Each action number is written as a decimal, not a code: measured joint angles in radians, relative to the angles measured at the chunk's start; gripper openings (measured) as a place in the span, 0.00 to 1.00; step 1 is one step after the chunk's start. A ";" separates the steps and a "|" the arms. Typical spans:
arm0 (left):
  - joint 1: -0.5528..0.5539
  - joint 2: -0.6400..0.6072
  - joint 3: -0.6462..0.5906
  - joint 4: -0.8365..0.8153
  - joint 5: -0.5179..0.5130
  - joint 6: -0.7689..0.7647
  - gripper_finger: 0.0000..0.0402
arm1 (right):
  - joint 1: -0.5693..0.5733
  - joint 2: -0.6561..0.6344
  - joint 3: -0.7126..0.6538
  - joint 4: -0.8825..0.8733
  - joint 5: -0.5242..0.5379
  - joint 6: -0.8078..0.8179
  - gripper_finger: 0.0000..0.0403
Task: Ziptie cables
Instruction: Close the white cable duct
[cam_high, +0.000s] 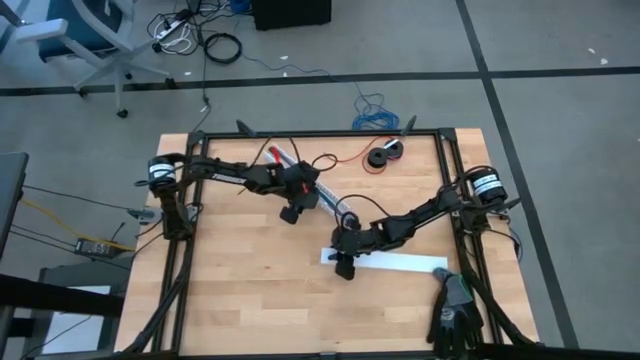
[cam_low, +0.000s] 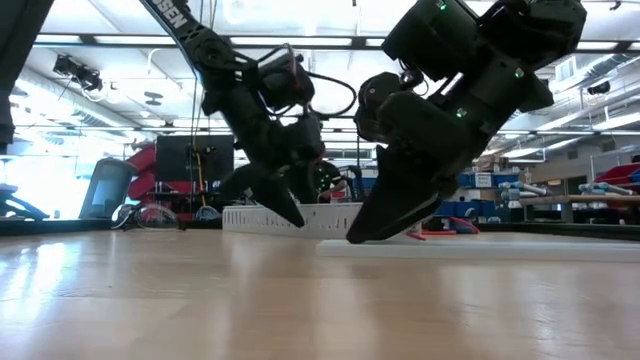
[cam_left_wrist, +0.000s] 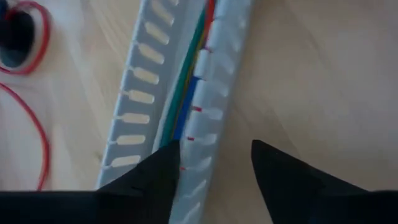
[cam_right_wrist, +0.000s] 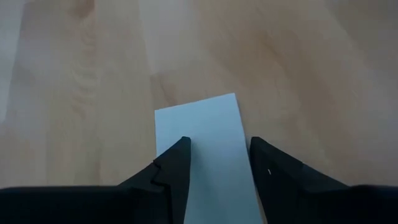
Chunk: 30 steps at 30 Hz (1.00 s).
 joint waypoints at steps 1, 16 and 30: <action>0.000 0.002 0.000 0.000 -0.003 -0.010 0.50 | -0.002 -0.012 -0.001 -0.010 0.000 0.000 0.38; -0.003 -0.005 -0.002 -0.035 -0.140 -0.297 0.03 | -0.006 -0.200 0.000 -0.367 0.050 0.006 0.37; -0.034 -0.010 0.161 -0.402 -0.140 -0.473 0.03 | -0.006 -0.246 0.001 -0.476 0.058 -0.053 0.37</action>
